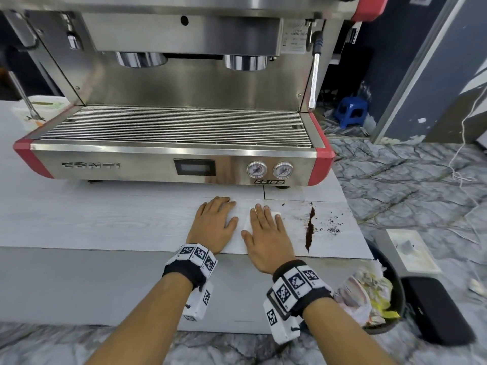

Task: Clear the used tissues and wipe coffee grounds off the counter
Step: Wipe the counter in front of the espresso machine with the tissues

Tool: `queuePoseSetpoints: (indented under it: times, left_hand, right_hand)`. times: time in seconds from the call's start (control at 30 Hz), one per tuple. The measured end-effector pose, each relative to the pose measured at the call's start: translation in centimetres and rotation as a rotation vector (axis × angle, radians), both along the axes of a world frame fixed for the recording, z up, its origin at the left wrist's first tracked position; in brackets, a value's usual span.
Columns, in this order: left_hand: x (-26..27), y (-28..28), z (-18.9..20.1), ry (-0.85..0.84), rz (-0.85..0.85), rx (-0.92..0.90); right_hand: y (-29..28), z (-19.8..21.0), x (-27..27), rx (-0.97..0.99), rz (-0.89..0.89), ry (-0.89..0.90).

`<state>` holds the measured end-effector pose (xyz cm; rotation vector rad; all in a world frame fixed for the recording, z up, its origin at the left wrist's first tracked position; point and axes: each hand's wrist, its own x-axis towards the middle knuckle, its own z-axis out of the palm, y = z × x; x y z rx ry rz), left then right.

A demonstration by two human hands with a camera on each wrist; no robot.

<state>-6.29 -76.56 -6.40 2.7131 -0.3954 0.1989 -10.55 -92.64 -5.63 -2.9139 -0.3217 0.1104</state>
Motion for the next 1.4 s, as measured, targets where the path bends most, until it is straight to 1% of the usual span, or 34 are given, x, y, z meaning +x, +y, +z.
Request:
queuePoseSetpoints:
  times: [0.13, 0.43, 0.67, 0.9, 1.03, 1.2, 1.3, 1.4]
  left_hand:
    - [-0.3, -0.1, 0.1, -0.015, -0.002, 0.01]
    - [-1.1, -0.7, -0.1, -0.012, 0.02, 0.002]
    - [-1.3, -0.8, 0.0, -0.008, 0.022, 0.0]
    - [-1.4, -0.8, 0.1, 0.001, 0.017, 0.002]
    - [-1.4, -0.9, 0.1, -0.013, 0.008, 0.027]
    - [-1.3, -0.8, 0.3, -0.003, 0.008, 0.017]
    - [-1.3, -0.8, 0.2, 0.006, 0.008, 0.025]
    - [-1.2, -0.8, 0.1, -0.002, 0.016, 0.053]
  right_hand:
    - [-0.8, -0.5, -0.8, -0.001, 0.008, -0.013]
    - [-4.9, -0.1, -1.6, -0.036, 0.056, -0.006]
    - [-8.4, -0.1, -1.1, -0.049, 0.004, 0.015]
    - [-10.0, 0.6, -0.5, -0.065, -0.084, 0.053]
    - [-8.5, 1.1, -0.3, -0.04, -0.134, 0.05]
    - [-3.7, 0.7, 0.6, -0.004, -0.054, -0.015]
    - [-1.6, 0.2, 1.7, -0.027, -0.017, -0.009]
    - [-0.6, -0.2, 2.7, -0.036, -0.002, 0.003]
